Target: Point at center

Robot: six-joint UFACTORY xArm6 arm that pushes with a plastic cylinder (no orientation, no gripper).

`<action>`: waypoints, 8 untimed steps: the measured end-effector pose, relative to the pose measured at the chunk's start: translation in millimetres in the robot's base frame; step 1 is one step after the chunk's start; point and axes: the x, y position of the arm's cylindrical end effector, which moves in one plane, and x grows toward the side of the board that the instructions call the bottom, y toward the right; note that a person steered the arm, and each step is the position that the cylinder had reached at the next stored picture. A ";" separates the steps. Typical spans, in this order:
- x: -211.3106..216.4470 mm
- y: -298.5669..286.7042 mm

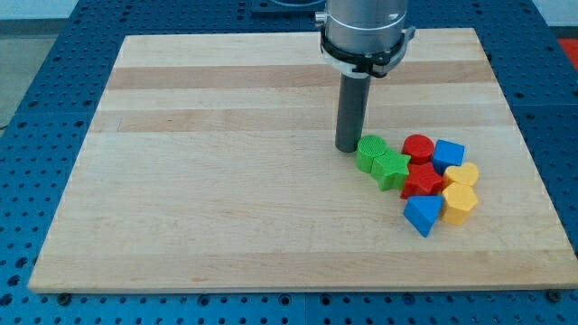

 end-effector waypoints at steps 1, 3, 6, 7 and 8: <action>0.0 0.0; 6.3 -1.5; 6.3 -17.6; 2.5 -15.0; 0.3 -15.0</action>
